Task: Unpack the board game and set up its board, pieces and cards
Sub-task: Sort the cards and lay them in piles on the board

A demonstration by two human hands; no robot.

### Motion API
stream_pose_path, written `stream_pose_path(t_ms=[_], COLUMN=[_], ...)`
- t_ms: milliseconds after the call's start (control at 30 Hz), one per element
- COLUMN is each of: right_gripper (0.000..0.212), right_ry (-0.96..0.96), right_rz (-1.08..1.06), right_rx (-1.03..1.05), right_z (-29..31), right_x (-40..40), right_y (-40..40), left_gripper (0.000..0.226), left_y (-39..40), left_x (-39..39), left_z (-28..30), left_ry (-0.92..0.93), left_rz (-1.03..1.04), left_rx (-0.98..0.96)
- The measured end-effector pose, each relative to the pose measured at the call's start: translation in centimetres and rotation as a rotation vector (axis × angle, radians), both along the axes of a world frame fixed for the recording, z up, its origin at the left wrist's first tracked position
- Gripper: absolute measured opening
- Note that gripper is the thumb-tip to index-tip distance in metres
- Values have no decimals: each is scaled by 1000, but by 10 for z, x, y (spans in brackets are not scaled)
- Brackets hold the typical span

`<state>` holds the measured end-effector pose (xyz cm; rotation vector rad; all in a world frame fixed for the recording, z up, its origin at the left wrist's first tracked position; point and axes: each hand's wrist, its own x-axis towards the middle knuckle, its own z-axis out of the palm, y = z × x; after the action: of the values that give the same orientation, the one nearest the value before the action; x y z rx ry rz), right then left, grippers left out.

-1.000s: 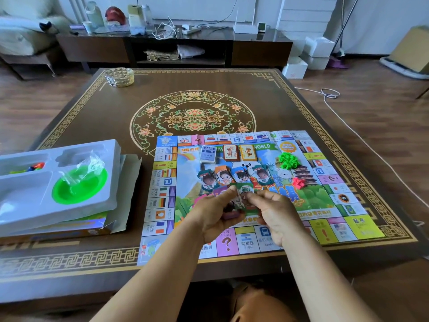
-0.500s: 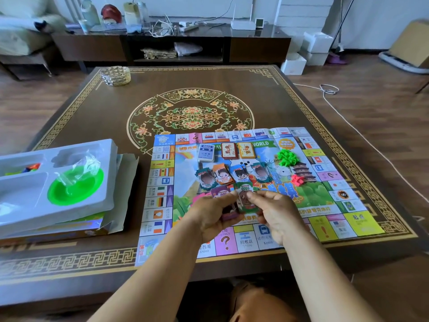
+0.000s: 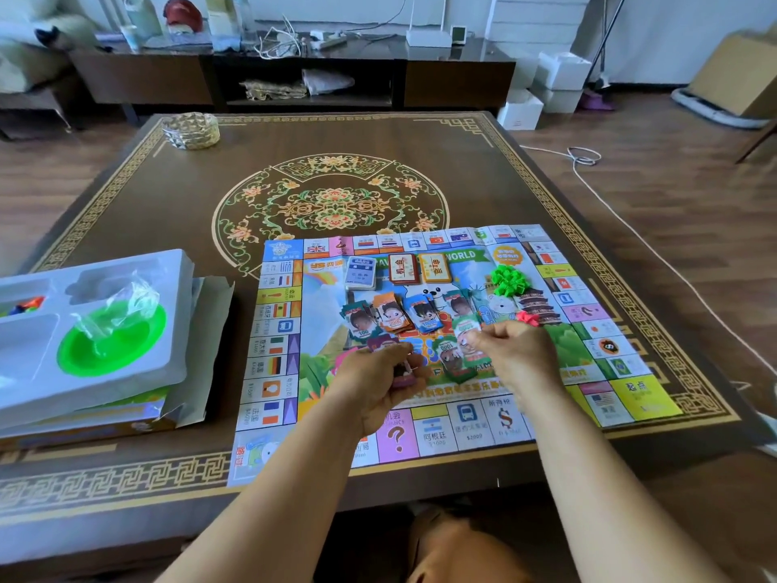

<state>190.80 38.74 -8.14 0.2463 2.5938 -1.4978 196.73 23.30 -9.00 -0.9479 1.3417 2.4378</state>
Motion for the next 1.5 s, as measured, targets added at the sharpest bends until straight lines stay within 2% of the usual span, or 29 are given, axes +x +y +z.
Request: stream_pose_path(t_ms=[233, 367, 400, 433, 533, 567, 633, 700, 867, 1033, 1200, 1333, 1500], right_gripper=[19, 19, 21, 22, 20, 17, 10, 9, 13, 13, 6, 8, 18], right_ry=[20, 149, 161, 163, -22, -104, -247, -311, -298, -271, -278, -254, -240], right_rz=[81, 73, 74, 74, 135, 170, 221, 190, 78, 81, 97, 54, 14], right_rx=[363, 533, 505, 394, -166, -284, -434, -522, -501, -456, -477, -458, -485], right_z=[-26, -27, -24, -20, -2, 3, 6, 5, 6, 6, 6, 8, 9], right_x=[-2, 1, 3, 5, 22, 28, 40, 46, 49, 55, 59, 61, 67], right_y=[-23, -23, -22, -22, -26, -27, -28, -29, -30, -35, -41, -42, -44], left_gripper=[19, 12, 12, 13, 19, 21, 24, 18, 25, 16, 9, 22, 6], left_y=[3, 1, 2, 2, 4, 6, 7, 8, 4, 1, 1, -3, -3], left_x=[0, 3, 3, 3, 4, 6, 9, 13, 23, 29, 34, 39, 44], left_z=[1, 2, 2, 2, 3, 4, 7, 9, 17, 21, 17, 16, 17], left_ry=[28, 67, 62, 57, 33, 26, 12, 13, 44, 58, 61, 57, 20], left_rz=[-37, -58, -50, -37, -6, 0, 4, -8, -42, -91, -40, -31, 9], left_rx=[-14, -44, -43, -44, -67, -74, -74, -50, 20, -97, -177, -168, -207])
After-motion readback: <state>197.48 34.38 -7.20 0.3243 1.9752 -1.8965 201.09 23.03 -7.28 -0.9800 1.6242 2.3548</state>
